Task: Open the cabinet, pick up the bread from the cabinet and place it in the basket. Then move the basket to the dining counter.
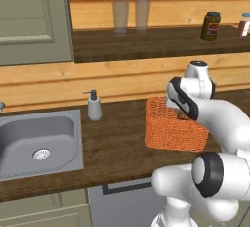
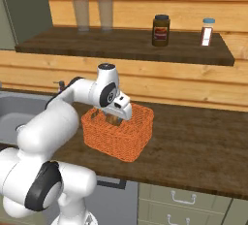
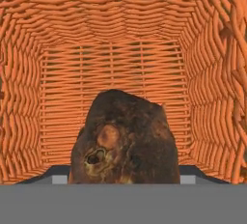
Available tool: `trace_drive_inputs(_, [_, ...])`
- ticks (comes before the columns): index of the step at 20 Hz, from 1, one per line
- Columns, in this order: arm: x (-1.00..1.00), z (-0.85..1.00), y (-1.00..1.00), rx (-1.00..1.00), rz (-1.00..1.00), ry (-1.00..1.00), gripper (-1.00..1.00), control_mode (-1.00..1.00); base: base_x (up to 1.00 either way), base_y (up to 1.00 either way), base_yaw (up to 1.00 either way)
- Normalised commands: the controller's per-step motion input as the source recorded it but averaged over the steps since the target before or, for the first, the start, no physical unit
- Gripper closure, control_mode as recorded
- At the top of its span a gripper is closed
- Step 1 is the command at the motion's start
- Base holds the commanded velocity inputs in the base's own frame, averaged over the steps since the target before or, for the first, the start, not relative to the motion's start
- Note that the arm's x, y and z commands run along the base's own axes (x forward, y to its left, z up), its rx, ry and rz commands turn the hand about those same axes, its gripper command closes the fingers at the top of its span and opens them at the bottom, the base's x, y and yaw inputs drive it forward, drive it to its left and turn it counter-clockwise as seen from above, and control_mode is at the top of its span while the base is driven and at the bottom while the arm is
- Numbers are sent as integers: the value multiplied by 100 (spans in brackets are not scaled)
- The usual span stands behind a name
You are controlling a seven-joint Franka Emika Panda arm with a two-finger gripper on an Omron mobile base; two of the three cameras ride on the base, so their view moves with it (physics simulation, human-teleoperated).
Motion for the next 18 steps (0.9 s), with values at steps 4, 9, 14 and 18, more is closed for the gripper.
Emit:
trace_drive_inputs(4, [23,-75,0,1,7,2,100,-100,0,0,0])
trace_drive_inputs(9, [30,-35,0,3,7,0,100,-100,0,0,0])
trace_drive_inputs(14, [32,-26,0,1,6,0,100,-100,0,0,0])
trace_drive_inputs(18, [15,-24,0,0,4,0,100,-100,0,0,0])
